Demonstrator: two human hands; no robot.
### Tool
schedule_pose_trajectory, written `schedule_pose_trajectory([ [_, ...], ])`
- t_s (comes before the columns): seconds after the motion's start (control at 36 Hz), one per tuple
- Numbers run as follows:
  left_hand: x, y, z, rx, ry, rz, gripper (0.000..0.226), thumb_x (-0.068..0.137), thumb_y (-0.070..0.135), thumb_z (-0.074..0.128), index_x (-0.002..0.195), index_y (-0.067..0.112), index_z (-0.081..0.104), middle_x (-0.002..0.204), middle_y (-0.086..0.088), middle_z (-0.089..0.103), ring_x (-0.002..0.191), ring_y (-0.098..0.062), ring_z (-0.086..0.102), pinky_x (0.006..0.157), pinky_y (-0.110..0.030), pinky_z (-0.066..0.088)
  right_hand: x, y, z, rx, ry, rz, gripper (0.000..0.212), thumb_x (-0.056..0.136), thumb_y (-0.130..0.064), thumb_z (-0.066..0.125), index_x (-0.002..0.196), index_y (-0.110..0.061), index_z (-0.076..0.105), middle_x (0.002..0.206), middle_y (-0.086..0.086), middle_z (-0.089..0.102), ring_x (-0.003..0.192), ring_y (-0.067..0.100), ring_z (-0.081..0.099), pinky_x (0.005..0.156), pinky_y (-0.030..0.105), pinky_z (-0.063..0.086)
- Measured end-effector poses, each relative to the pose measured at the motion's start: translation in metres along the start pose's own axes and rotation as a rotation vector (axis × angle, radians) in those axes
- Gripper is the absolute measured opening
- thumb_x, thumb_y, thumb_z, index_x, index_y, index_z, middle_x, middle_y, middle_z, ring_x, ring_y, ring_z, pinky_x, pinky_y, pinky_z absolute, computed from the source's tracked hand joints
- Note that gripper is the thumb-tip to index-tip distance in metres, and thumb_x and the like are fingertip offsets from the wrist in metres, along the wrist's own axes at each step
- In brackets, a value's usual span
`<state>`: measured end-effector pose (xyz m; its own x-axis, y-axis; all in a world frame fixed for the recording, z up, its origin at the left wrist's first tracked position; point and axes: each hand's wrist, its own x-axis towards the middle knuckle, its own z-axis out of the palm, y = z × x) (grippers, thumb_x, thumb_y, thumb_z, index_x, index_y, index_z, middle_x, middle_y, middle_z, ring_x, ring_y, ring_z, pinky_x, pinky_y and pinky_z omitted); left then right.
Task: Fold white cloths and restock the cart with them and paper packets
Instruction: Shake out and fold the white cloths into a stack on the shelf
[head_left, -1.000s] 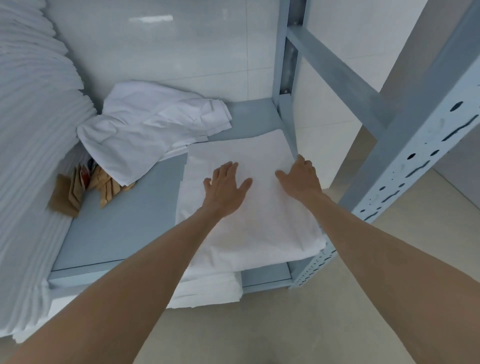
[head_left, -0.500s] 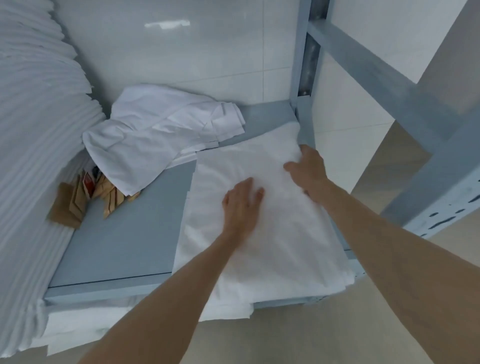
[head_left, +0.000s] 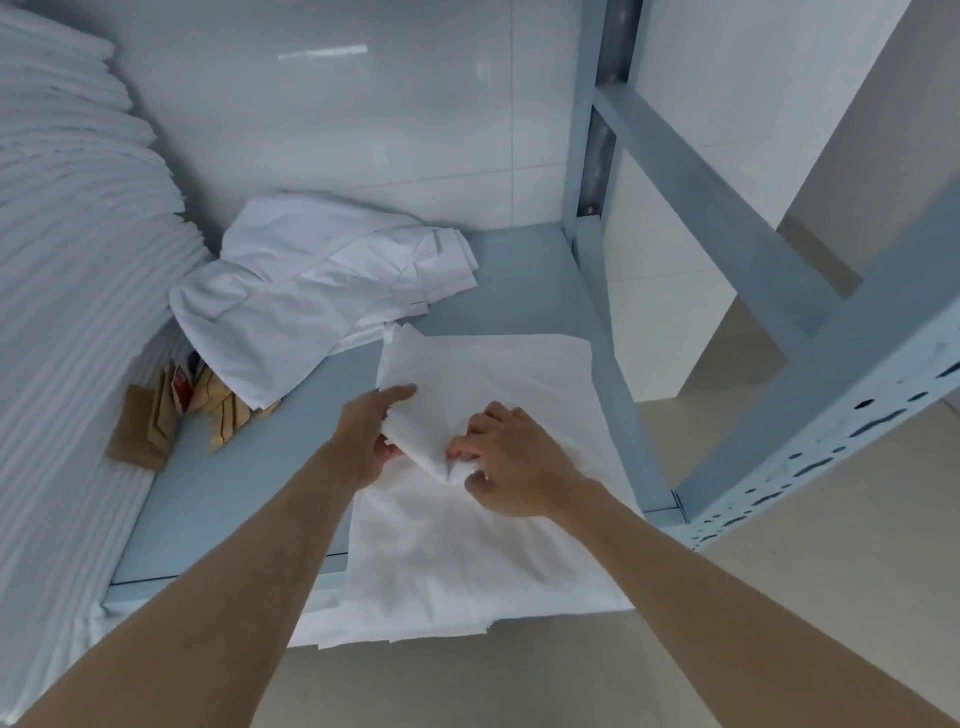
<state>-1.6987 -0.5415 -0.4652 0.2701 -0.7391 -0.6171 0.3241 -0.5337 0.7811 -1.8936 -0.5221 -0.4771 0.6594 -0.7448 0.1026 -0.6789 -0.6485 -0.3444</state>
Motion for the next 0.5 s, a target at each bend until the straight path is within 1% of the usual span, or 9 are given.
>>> schedule_pose_trajectory([
  [0.11, 0.003, 0.004, 0.003, 0.025, 0.075, 0.004, 0.017, 0.079, -0.010, 0.063, 0.082, 0.007, 0.060, 0.082, -0.011, 0.058, 0.072, -0.027, 0.057, 0.064, -0.039, 0.054, 0.025, 0.014, -0.013, 0.442, 0.122, 0.405, 0.022, 0.091, -0.023, 0.054, 0.091, -0.011, 0.073, 0.087, 0.003, 0.070, 0.085, 0.024, 0.065, 0.080, 0.035, 0.052],
  [0.17, 0.005, 0.006, 0.007, -0.091, 0.094, 0.025, 0.015, 0.080, -0.006, 0.059, 0.082, 0.009, 0.060, 0.080, -0.009, 0.056, 0.070, -0.025, 0.055, 0.062, -0.035, 0.053, 0.035, 0.029, -0.016, 0.541, 0.231, 0.570, 0.017, 0.090, -0.015, 0.056, 0.097, -0.012, 0.072, 0.088, -0.001, 0.069, 0.077, 0.017, 0.064, 0.070, 0.026, 0.052],
  [0.22, 0.004, 0.009, 0.014, -0.213, 0.073, 0.054, 0.023, 0.082, 0.000, 0.055, 0.097, 0.015, 0.064, 0.084, -0.007, 0.059, 0.073, -0.024, 0.058, 0.062, -0.034, 0.052, 0.040, 0.045, -0.015, 0.537, 0.266, 0.680, 0.022, 0.088, -0.010, 0.055, 0.102, -0.013, 0.071, 0.095, 0.001, 0.068, 0.079, 0.014, 0.060, 0.058, 0.012, 0.045],
  [0.25, 0.005, 0.011, 0.016, -0.238, 0.055, 0.074, 0.034, 0.083, 0.001, 0.054, 0.110, 0.020, 0.063, 0.090, -0.006, 0.061, 0.077, -0.025, 0.059, 0.064, -0.034, 0.053, 0.041, 0.053, -0.014, 0.529, 0.270, 0.720, 0.023, 0.088, -0.009, 0.054, 0.103, -0.013, 0.071, 0.100, 0.003, 0.068, 0.085, 0.016, 0.061, 0.061, 0.012, 0.044],
  [0.31, 0.009, 0.014, 0.019, -0.182, 0.041, 0.114, 0.054, 0.083, -0.002, 0.050, 0.125, 0.031, 0.059, 0.104, -0.005, 0.063, 0.084, -0.025, 0.061, 0.063, -0.034, 0.054, 0.045, 0.066, -0.011, 0.461, 0.254, 0.775, 0.026, 0.088, -0.007, 0.053, 0.108, -0.012, 0.069, 0.115, 0.008, 0.064, 0.106, 0.024, 0.060, 0.081, 0.021, 0.045],
  [0.36, 0.014, 0.017, 0.020, 0.062, 0.078, 0.201, 0.058, 0.083, -0.005, 0.047, 0.122, 0.034, 0.064, 0.119, -0.011, 0.060, 0.091, -0.030, 0.061, 0.063, -0.036, 0.055, 0.045, 0.078, -0.009, 0.373, 0.220, 0.825, 0.031, 0.089, -0.006, 0.052, 0.117, -0.011, 0.065, 0.128, 0.013, 0.054, 0.122, 0.029, 0.048, 0.100, 0.032, 0.040],
  [0.42, 0.020, 0.020, 0.020, 0.531, 0.142, 0.412, 0.055, 0.083, -0.007, 0.047, 0.112, 0.033, 0.071, 0.134, -0.016, 0.051, 0.115, -0.039, 0.053, 0.086, -0.046, 0.053, 0.044, 0.090, -0.008, 0.272, 0.215, 0.856, 0.038, 0.089, -0.006, 0.050, 0.125, -0.009, 0.060, 0.133, 0.016, 0.047, 0.129, 0.032, 0.038, 0.107, 0.035, 0.033],
  [0.44, 0.021, 0.022, 0.021, 0.773, 0.155, 0.510, 0.052, 0.084, -0.007, 0.048, 0.108, 0.032, 0.073, 0.137, -0.013, 0.049, 0.125, -0.037, 0.046, 0.100, -0.046, 0.046, 0.043, 0.095, -0.007, 0.219, 0.220, 0.863, 0.041, 0.089, -0.005, 0.050, 0.129, -0.008, 0.058, 0.134, 0.016, 0.046, 0.129, 0.033, 0.037, 0.108, 0.036, 0.032],
  [0.5, 0.021, 0.026, 0.028, 1.126, 0.096, 0.640, 0.042, 0.086, 0.000, 0.052, 0.105, 0.029, 0.075, 0.134, -0.004, 0.055, 0.131, -0.026, 0.041, 0.110, -0.040, 0.036, 0.044, 0.105, -0.005, 0.161, 0.225, 0.876, 0.046, 0.090, -0.005, 0.050, 0.136, -0.008, 0.054, 0.138, 0.015, 0.045, 0.130, 0.034, 0.036, 0.107, 0.038, 0.031],
])
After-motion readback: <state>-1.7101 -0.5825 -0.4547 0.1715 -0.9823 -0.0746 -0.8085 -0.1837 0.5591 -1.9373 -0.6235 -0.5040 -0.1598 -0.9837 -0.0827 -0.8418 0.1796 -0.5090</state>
